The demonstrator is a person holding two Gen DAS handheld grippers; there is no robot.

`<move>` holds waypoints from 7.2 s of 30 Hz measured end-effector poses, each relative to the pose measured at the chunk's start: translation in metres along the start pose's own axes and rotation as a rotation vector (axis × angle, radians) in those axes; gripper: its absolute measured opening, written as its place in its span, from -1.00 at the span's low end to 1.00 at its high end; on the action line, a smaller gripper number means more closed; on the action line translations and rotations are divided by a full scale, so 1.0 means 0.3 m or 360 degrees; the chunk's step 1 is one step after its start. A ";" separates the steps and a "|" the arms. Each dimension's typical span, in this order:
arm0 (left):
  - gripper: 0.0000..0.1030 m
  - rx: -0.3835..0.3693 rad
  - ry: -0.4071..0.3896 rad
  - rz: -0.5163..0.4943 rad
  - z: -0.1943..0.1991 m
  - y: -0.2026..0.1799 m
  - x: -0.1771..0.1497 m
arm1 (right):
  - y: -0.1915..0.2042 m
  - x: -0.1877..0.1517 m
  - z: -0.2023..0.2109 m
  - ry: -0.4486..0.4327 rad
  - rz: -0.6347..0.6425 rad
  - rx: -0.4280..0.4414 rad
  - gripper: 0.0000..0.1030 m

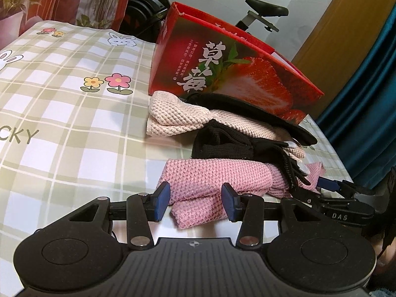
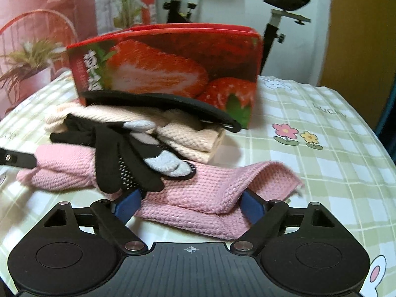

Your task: Organize soft objects

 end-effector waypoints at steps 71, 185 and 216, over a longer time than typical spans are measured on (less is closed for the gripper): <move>-0.57 -0.0059 -0.0459 -0.0142 0.241 -0.079 0.161 | 0.159 0.146 0.242 -0.0254 0.0132 0.0617 -0.67; -0.25 -0.0012 0.0060 -0.0115 -0.073 -0.110 0.047 | 0.086 0.029 0.011 -0.0013 -0.0173 0.0248 -0.28; -0.28 -0.0034 0.0019 -0.0084 -0.092 -0.101 0.014 | 0.079 0.007 -0.012 -0.0038 -0.0111 0.0202 -0.05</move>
Point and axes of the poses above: each gripper's, at about its wrist camera, not at the fingertips, and z roughly against the way its jaws point, y to its left, x to its top, the point moved 7 cm from there along -z, roughly the way its jaws point, and after that the axes turned 13 degrees about -z, right-handed, at the moved point
